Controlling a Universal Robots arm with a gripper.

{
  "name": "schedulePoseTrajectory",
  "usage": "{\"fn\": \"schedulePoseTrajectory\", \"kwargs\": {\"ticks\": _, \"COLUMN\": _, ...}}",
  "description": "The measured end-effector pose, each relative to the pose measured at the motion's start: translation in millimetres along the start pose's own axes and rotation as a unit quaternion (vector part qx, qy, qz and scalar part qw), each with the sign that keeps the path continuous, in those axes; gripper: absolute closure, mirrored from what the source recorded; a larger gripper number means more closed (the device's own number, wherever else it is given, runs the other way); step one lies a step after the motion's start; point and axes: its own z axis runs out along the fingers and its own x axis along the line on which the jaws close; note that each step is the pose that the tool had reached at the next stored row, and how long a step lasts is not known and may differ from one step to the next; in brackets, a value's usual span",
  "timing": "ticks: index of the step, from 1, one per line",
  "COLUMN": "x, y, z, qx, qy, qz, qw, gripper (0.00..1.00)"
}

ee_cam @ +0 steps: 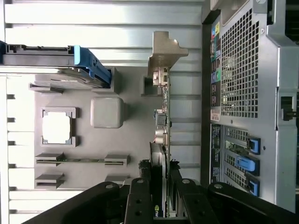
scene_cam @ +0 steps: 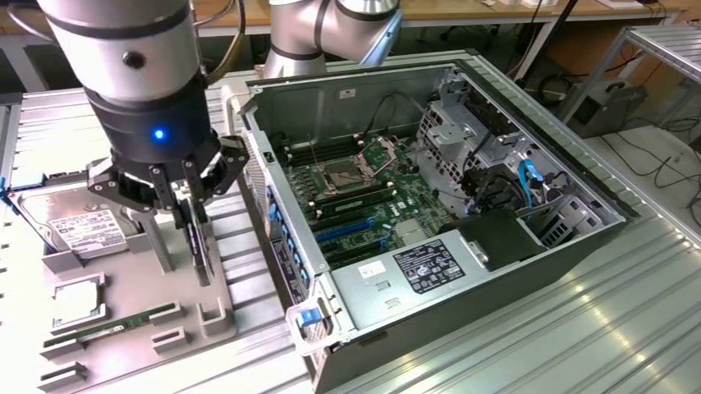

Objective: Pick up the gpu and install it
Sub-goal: 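Pick up the gpu and move the gpu toward the slot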

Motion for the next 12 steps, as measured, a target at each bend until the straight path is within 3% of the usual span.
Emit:
{"fn": "schedulePoseTrajectory", "kwargs": {"ticks": 5, "x": -5.4, "y": -3.0, "z": -23.3, "qx": -0.0001, "qy": 0.0013, "qz": 0.000, "qw": 1.0000, "gripper": 0.74}}
{"fn": "schedulePoseTrajectory", "kwargs": {"ticks": 12, "x": -23.4, "y": -11.5, "z": -60.5, "qx": -0.0001, "qy": 0.0044, "qz": 0.000, "qw": 1.0000, "gripper": 0.74}}
